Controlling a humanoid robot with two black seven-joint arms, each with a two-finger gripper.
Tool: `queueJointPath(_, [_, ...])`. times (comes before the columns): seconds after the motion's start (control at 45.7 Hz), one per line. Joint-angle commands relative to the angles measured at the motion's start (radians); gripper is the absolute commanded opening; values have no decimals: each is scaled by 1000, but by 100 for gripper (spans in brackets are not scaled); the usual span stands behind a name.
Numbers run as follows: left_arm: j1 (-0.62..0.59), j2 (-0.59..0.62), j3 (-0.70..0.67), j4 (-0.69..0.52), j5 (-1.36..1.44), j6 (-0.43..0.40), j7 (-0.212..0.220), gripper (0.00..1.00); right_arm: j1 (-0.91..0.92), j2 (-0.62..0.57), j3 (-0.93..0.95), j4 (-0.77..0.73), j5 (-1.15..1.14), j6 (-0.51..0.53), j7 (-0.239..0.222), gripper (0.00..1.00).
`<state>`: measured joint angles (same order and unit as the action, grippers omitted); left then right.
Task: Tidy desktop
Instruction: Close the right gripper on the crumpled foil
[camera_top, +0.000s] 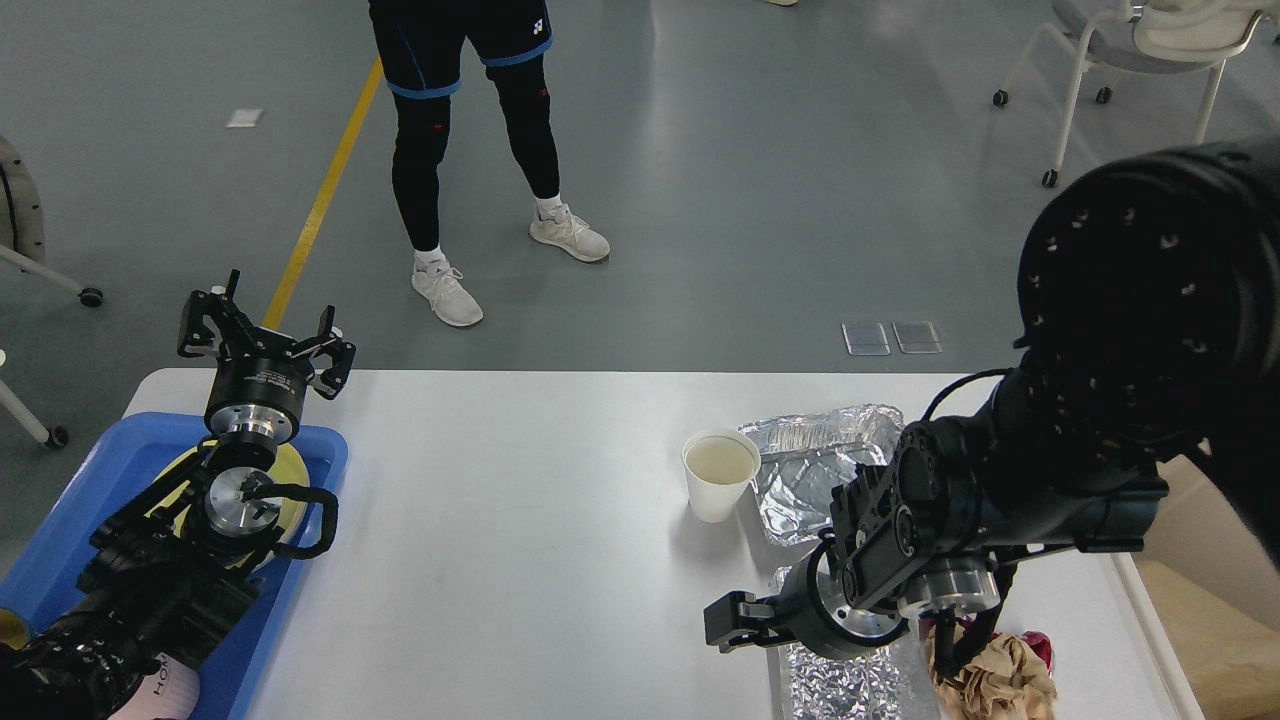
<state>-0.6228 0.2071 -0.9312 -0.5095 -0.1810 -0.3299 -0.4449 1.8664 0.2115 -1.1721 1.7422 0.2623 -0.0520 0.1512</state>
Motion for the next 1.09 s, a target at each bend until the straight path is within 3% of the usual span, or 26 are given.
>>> queueJointPath(0.0, [0, 0, 0, 0, 0, 0, 0, 100, -98, -3, -9, -30, 3, -98, -5, 100])
queueJointPath(0.503, [0, 0, 0, 0, 0, 0, 0, 100, -315, 2, -11, -148, 100, -232, -25, 96])
queueJointPath(0.809, [0, 0, -1, 2, 0, 0, 0, 100, -365, 3, -9, -187, 98, -258, -25, 68])
queueJointPath(1.05, [0, 0, -1, 0, 0, -1, 0, 100, -403, 3, -11, -207, 95, -276, -25, 30])
queueJointPath(1.072, [0, 0, 0, 2, 0, 0, 0, 100, -403, 3, -11, -207, 95, -276, -25, 20])
